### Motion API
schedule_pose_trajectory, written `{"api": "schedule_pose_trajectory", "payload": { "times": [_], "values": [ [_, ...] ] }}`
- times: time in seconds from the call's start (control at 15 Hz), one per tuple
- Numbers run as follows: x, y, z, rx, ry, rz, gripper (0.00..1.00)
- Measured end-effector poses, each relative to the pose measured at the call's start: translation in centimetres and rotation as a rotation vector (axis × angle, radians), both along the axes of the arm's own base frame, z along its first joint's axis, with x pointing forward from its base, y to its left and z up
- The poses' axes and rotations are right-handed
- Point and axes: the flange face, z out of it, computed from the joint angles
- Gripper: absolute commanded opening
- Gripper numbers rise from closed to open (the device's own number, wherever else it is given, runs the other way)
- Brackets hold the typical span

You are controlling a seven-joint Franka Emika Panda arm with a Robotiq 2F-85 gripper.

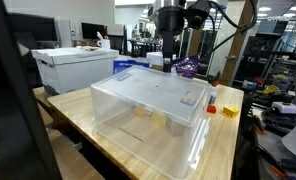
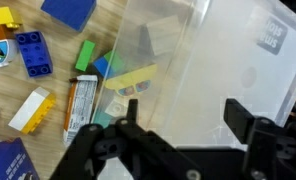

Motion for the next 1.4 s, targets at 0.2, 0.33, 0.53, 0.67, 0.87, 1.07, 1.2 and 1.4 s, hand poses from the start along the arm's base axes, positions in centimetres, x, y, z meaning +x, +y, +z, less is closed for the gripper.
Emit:
{"api": "schedule_pose_trajectory", "payload": {
  "times": [0.2,0.33,0.53,0.67,0.87,1.07,1.2,1.4],
  "values": [
    [0.2,-0.4,-0.2,0.000,0.005,-0.010,0.44],
    [0.4,-1.0,-0.2,0.003,0.007,-0.022,0.34],
    [0.7,-1.9,-0.2,0.023,0.013,-0.048,0.19],
    [0.9,-2.3,-0.2,0.054,0.018,-0.049,0.11],
    [1.0,-3.0,-0.2,0.091,0.022,-0.051,0.03],
    [1.1,-3.1,-0.2,0.095,0.023,-0.053,0.32],
    [1.0,-3.0,0.0,0.096,0.020,-0.050,0.29],
    [1.0,-2.9,0.0,0.093,0.019,-0.049,0.40]
  ]
}}
